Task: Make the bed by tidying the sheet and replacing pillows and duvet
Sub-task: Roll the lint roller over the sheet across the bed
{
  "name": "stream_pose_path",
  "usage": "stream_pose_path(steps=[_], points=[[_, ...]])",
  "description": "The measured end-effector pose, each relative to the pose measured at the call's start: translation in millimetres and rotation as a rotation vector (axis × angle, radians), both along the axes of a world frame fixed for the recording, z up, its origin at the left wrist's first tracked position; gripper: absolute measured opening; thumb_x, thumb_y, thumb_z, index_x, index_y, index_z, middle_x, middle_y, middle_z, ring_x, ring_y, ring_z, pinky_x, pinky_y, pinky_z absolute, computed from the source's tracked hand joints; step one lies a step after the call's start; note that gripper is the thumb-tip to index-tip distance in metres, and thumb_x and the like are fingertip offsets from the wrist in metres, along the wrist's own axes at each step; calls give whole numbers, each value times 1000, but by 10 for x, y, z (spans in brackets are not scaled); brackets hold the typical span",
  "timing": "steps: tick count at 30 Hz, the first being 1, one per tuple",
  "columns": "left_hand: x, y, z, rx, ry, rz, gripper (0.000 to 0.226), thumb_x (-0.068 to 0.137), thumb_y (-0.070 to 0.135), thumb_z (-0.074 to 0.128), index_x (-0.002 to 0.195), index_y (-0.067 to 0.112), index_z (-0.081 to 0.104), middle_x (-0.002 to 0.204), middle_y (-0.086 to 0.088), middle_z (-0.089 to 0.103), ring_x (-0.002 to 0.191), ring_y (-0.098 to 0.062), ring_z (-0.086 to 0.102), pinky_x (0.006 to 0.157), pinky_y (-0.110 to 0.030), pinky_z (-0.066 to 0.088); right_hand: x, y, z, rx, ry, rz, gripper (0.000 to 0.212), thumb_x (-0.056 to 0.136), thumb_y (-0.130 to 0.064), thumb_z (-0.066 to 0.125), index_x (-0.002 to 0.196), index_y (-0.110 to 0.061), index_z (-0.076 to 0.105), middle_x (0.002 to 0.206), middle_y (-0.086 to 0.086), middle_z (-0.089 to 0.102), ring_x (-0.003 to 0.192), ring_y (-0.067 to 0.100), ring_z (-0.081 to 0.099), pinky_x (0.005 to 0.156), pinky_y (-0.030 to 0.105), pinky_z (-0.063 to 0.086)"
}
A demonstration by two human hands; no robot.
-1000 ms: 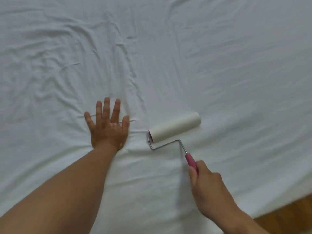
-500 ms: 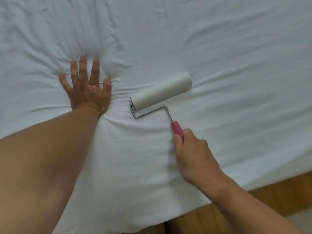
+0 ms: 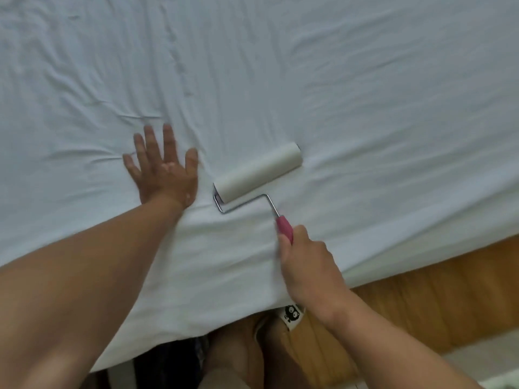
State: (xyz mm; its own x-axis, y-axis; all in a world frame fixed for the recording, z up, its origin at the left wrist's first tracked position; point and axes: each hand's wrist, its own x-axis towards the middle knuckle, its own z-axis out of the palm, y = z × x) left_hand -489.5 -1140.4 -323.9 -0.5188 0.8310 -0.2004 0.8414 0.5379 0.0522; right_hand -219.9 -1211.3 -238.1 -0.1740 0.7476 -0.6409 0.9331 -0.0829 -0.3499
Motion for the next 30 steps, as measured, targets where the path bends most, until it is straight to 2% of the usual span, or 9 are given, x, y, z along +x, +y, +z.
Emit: stream_pose_path(steps=[4,7,13,17,19,24,26,28,30], points=[[364,-221,18,-24,24,-36,80,98,64,10,161,19,-6,169,-6,-10,155,-23,-11,123,-55,-5,643,-663,135,-123,-94,-24,27,103,-52,23,103,-28,34,75,-3,52,70,27,59,60,39,42],[563,-323,17,-45,29,-51,81,97,64,9,161,16,-9,169,-8,-13,155,-23,-15,123,-54,-7,651,-611,129,-43,-66,-3,29,104,-52,23,105,-25,35,77,-2,51,80,31,63,63,40,43],[604,-282,20,-62,39,-38,77,100,61,13,161,20,-8,169,-5,-13,155,-21,-15,123,-53,-7,522,-203,-145,115,50,38,32,104,-52,22,100,-22,33,74,0,50,66,26,50,59,36,41],[632,-326,55,-83,51,-43,72,101,59,9,161,24,-6,169,-1,-11,155,-20,-12,124,-52,-5,1225,-892,-41,-23,-66,15,32,100,-57,18,100,-28,33,72,-3,58,63,20,60,56,38,50],[696,-362,101,-92,31,-37,70,101,58,10,161,25,-6,169,0,-12,155,-19,-12,124,-52,-5,1533,-1143,86,-88,-99,-13,27,101,-55,19,100,-31,32,69,-6,57,61,10,59,50,24,43],[834,-266,218,-146,34,-97,74,99,62,6,160,27,-12,167,4,-21,154,-19,-19,121,-59,-7,1681,-1117,545,105,-139,38,36,102,-58,13,88,-33,35,45,-9,32,31,5,31,31,20,28],[891,-8,272,-137,3,-189,73,99,65,7,159,31,-14,167,5,-23,153,-18,-21,121,-58,-10,1561,-759,618,54,-18,-78,35,99,-60,19,89,-32,37,60,-5,53,48,8,51,44,21,38],[953,333,315,-99,-27,-249,70,99,65,9,158,37,-15,166,7,-24,153,-16,-22,121,-56,-12,1360,-179,544,54,30,-181,35,102,-58,23,91,-32,42,72,-3,58,63,17,56,59,38,46],[1024,623,334,-102,-51,-244,69,99,65,9,158,38,-14,166,7,-24,153,-16,-22,122,-55,-11,1175,433,396,181,57,-185,41,105,-53,21,100,-27,52,85,0,60,75,25,56,69,41,47]])
